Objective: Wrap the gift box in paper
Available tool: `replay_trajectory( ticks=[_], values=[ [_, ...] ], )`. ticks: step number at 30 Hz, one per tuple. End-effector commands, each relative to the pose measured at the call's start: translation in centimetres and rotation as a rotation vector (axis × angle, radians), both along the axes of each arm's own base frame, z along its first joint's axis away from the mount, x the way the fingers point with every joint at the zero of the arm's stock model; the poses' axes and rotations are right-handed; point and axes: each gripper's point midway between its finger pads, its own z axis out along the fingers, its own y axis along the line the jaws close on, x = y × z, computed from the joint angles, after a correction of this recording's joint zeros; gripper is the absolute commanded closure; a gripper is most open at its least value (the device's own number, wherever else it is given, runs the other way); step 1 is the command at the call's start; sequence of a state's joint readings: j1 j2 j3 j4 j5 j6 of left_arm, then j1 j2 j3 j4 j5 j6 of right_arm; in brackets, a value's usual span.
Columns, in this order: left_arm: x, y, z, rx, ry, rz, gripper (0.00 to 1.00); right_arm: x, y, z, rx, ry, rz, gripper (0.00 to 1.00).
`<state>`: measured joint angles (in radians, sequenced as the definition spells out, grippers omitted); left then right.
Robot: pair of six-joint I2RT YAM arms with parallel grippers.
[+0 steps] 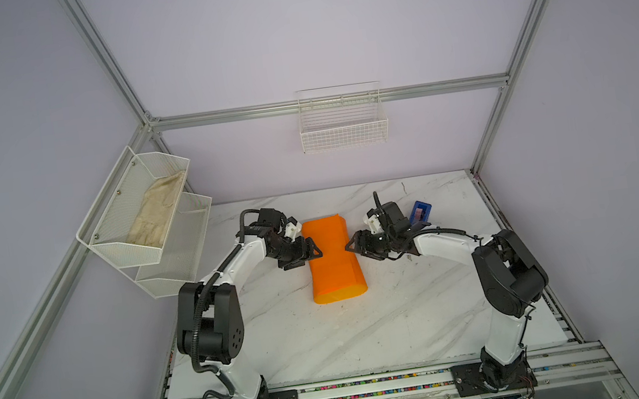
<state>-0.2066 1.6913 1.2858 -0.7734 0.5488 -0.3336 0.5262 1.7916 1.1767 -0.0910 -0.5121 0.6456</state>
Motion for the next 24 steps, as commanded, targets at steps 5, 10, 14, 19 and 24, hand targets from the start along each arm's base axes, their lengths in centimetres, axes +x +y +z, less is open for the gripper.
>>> replay_trajectory(
  ticks=[5, 10, 14, 19, 24],
  values=[
    [-4.9, 1.1, -1.7, 0.078, 0.047, 0.024, 0.26, -2.7, -0.3, 1.1, -0.021, -0.056, 0.080, 0.30],
    [-5.7, 0.8, -2.0, 0.082, 0.043, 0.023, 0.26, -3.8, 0.2, 0.1, -0.046, -0.028, 0.113, 0.29],
    [-5.4, 1.0, -1.6, 0.096, 0.020, 0.033, 0.26, -3.8, -0.2, 0.4, -0.063, -0.047, 0.105, 0.29],
    [-4.9, 1.2, -0.9, 0.107, -0.014, 0.041, 0.26, -3.5, 0.0, 1.0, -0.064, -0.089, 0.124, 0.32],
    [-4.8, 1.3, -0.4, 0.111, -0.043, 0.051, 0.26, -3.5, 0.4, 1.6, -0.070, -0.141, 0.141, 0.34]
  ],
)
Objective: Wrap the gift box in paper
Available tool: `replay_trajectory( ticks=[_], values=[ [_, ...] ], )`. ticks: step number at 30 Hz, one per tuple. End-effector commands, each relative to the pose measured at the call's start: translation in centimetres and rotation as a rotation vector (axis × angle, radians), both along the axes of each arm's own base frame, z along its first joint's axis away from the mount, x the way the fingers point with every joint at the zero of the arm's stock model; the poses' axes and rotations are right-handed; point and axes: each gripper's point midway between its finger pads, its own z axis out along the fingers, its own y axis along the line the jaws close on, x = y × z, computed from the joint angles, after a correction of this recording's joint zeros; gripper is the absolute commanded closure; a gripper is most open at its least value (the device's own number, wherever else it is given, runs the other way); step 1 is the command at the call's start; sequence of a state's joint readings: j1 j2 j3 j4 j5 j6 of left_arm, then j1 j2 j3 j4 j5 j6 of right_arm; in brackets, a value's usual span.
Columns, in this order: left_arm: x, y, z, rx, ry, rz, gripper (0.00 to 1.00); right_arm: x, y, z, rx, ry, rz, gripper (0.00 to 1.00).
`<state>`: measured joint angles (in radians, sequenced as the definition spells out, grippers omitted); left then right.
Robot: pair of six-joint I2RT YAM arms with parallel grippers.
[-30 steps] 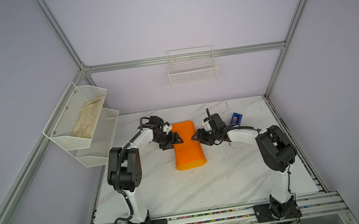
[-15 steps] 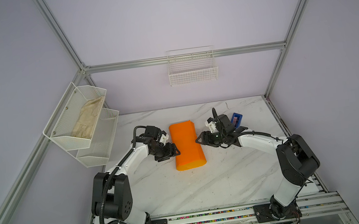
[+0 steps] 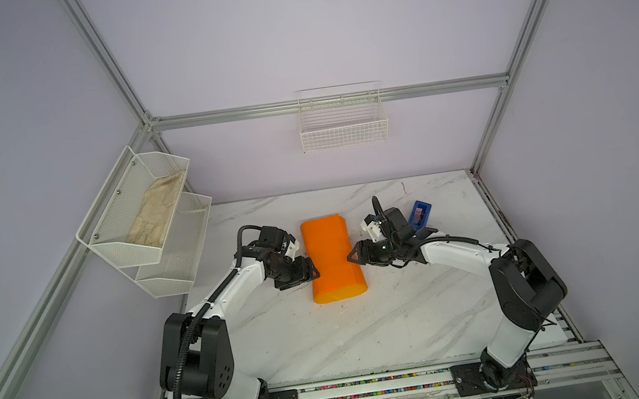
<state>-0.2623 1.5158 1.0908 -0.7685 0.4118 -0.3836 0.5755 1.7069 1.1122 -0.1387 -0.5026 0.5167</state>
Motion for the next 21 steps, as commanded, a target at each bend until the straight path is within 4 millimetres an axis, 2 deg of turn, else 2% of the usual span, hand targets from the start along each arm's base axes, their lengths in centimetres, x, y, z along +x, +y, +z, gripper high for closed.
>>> replay_trajectory(
  ticks=[1, 10, 14, 21],
  values=[
    [0.1, 0.1, 1.1, -0.001, -0.059, 0.013, 0.26, 0.1, -0.1, 1.3, -0.017, -0.082, 0.015, 0.34],
    [-0.5, 0.0, 0.3, 0.011, -0.053, -0.001, 0.27, -0.7, 0.9, 1.3, -0.047, -0.174, 0.070, 0.29],
    [-0.8, -0.3, 0.0, 0.011, -0.050, -0.011, 0.27, -1.2, 1.0, 0.3, -0.077, -0.173, 0.080, 0.29],
    [-0.8, -0.6, -1.5, 0.053, -0.025, -0.013, 0.29, -1.1, -0.2, -2.3, -0.171, -0.144, 0.037, 0.28]
  ],
)
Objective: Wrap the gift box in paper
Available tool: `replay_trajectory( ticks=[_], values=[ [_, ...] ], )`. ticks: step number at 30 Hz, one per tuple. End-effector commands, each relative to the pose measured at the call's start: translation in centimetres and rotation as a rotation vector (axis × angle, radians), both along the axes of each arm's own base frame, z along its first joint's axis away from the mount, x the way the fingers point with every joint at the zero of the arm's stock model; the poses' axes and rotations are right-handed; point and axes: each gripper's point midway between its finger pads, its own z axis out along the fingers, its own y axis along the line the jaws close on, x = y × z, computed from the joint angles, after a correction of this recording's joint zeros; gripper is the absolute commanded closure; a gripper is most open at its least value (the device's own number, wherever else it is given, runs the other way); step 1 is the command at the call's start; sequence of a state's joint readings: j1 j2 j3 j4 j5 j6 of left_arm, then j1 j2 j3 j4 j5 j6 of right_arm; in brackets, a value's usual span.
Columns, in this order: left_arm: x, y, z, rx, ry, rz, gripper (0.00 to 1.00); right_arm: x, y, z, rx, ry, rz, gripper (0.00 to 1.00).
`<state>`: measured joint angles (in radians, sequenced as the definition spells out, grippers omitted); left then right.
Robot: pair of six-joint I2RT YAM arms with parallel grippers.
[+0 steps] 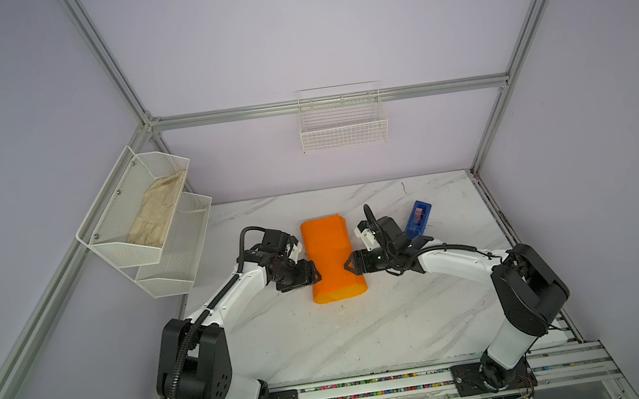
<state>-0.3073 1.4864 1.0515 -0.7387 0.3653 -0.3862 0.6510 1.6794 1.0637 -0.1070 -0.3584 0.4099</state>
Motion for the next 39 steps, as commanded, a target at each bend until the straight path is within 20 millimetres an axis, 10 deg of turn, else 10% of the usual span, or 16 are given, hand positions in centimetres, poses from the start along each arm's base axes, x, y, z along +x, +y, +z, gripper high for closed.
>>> replay_trajectory(
  ticks=[1, 39],
  values=[
    [0.0, -0.1, -1.2, 0.024, 0.004, 0.011, 0.29, 0.0, -0.8, -1.7, -0.063, -0.002, -0.014, 0.28],
    [1.9, -0.7, -5.8, 0.103, -0.065, 0.083, 0.57, -0.3, 0.7, -5.3, -0.020, 0.010, -0.116, 0.42]
  ],
)
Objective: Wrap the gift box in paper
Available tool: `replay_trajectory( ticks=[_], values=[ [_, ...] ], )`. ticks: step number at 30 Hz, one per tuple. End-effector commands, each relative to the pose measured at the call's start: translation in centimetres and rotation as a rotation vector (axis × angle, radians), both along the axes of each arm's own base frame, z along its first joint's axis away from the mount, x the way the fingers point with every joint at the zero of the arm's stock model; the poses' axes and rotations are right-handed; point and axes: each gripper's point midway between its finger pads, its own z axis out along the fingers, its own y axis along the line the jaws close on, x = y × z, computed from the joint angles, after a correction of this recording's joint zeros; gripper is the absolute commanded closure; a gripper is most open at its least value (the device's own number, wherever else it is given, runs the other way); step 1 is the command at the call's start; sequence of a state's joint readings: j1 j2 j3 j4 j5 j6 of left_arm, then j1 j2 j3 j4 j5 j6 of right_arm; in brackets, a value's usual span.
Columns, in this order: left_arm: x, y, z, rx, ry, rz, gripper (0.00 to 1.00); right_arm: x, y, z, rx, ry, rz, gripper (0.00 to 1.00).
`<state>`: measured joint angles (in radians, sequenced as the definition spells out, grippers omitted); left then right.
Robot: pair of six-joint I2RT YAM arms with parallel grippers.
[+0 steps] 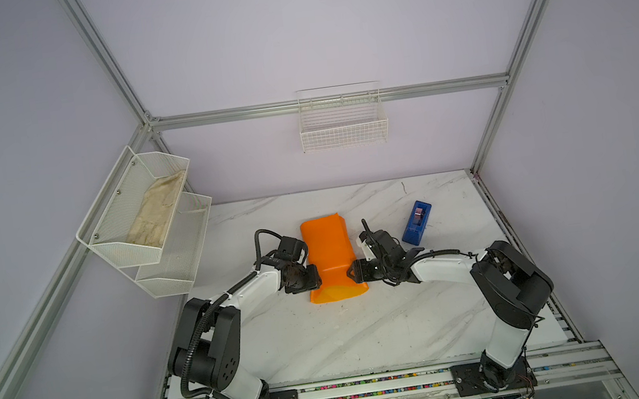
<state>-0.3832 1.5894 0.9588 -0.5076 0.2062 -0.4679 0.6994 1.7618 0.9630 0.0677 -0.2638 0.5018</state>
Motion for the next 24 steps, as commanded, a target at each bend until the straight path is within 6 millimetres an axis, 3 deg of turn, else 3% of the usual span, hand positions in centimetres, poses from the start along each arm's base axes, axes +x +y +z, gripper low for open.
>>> replay_trajectory(
  ticks=[1, 8, 14, 24],
  values=[
    [0.1, 0.1, -0.9, -0.004, -0.020, 0.034, 0.59, -0.1, 0.3, -0.4, 0.008, -0.015, -0.044, 0.42],
    [0.3, -0.3, -1.3, -0.057, -0.052, 0.099, 0.67, -0.9, 0.7, 0.0, -0.003, -0.057, -0.131, 0.51],
    [0.8, -0.4, -1.4, -0.053, -0.068, 0.107, 0.76, -1.0, 1.1, 1.3, 0.031, -0.098, -0.131, 0.68],
    [2.6, -0.2, -0.9, 0.002, -0.097, 0.092, 0.81, -0.4, 1.6, 3.2, 0.062, -0.118, -0.130, 0.52]
  ],
)
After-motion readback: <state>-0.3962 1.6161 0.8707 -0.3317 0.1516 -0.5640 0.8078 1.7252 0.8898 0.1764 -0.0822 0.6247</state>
